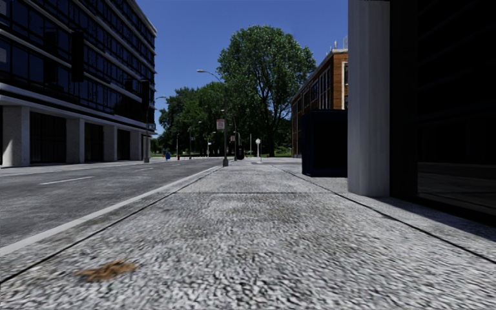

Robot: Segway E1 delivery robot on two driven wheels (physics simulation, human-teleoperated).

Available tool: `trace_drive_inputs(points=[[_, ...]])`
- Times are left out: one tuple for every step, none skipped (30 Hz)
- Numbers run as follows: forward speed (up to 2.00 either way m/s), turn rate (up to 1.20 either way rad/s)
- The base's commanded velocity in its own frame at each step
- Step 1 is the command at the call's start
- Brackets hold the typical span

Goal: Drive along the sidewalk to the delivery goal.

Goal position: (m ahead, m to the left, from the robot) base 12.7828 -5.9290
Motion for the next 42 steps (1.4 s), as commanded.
trace_drive_inputs(points=[[2.00, 0.00], [2.00, 0.00], [2.00, 0.00], [2.00, 0.00], [2.00, 0.00], [2.00, 0.00], [2.00, 0.00], [2.00, 0.00], [2.00, 0.00], [2.00, 0.00], [2.00, 0.00], [2.00, 0.00], [2.00, 0.00], [2.00, 0.00], [2.00, 0.00], [2.00, 0.00], [2.00, 0.00], [2.00, 0.00], [2.00, 0.00], [2.00, 0.00], [2.00, 0.00], [2.00, 0.00], [2.00, 0.00], [2.00, 0.00], [2.00, 0.00], [2.00, 0.00], [2.00, 0.00], [2.00, 0.00], [2.00, 0.00], [2.00, 0.00], [2.00, 0.00], [2.00, 0.00], [2.00, 0.00], [2.00, 0.00], [2.00, 0.00], [2.00, 0.00], [2.00, 0.00], [2.00, 0.00], [2.00, 0.00], [2.00, 0.00], [2.00, 0.00], [2.00, 0.00]])
